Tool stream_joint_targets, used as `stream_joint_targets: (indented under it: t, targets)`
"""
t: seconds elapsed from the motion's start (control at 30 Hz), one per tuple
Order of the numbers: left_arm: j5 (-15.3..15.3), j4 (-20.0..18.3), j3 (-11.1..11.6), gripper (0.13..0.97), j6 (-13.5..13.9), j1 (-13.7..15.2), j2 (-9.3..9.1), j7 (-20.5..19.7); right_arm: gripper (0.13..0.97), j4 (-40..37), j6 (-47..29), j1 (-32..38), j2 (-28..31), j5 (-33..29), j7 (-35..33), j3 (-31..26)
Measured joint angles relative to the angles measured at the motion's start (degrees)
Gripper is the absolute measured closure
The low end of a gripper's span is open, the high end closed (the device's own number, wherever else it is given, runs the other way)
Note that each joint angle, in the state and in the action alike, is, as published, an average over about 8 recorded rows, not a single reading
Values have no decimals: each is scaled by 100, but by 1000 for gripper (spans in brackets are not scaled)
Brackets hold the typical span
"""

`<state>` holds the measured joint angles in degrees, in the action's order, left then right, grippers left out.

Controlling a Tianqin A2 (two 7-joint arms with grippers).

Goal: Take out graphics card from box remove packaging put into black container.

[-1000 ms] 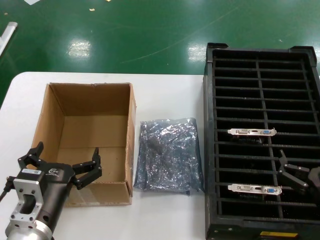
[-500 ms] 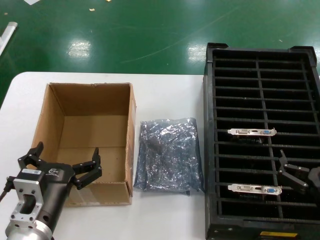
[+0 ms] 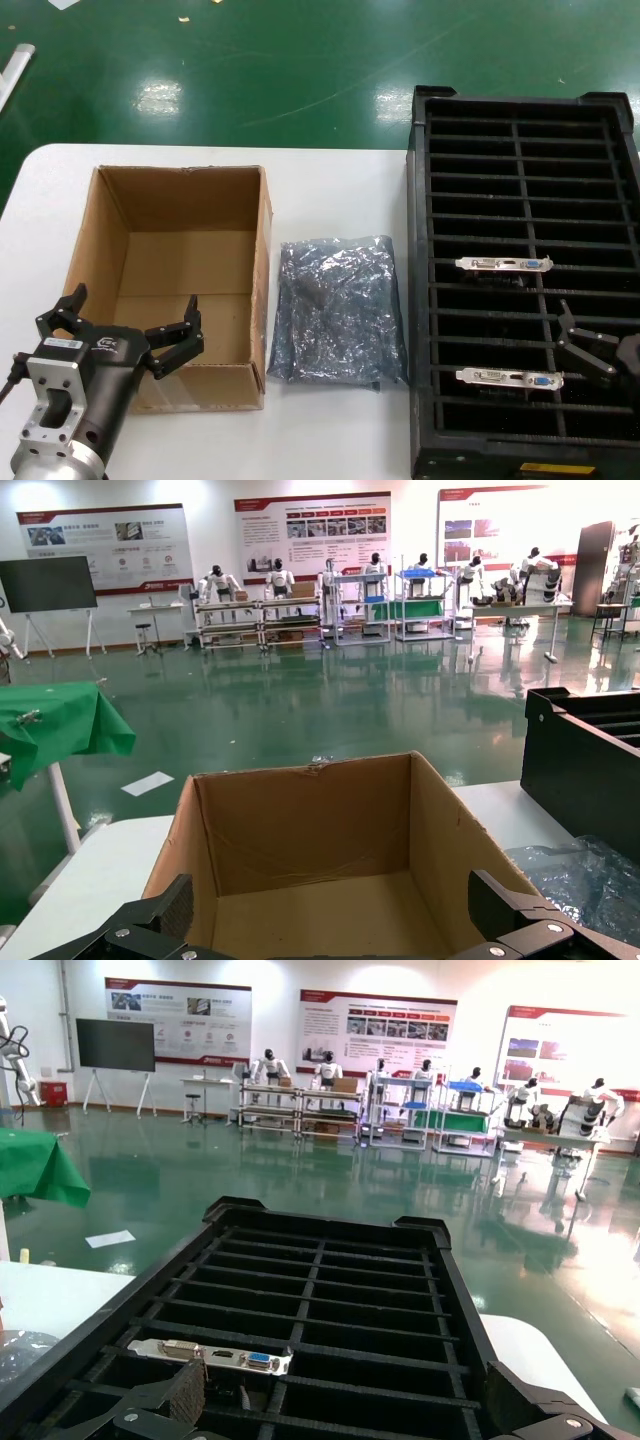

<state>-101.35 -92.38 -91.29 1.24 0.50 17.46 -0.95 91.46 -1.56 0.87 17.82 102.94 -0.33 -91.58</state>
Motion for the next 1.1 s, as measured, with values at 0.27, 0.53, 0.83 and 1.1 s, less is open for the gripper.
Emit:
stream_joint_targets:
  t: [0.27, 0.53, 0.83, 1.1]
  targets:
    - [0, 0, 0, 132, 0, 0, 0, 0, 129, 0, 0, 0, 0, 0, 0, 0]
    - [0, 0, 0, 132, 0, 0, 0, 0, 129, 0, 0, 0, 0, 0, 0, 0]
    - [0, 0, 0, 132, 0, 0, 0, 0, 129, 0, 0, 0, 0, 0, 0, 0]
    - [0, 0, 0, 132, 0, 0, 0, 0, 129, 0, 0, 0, 0, 0, 0, 0]
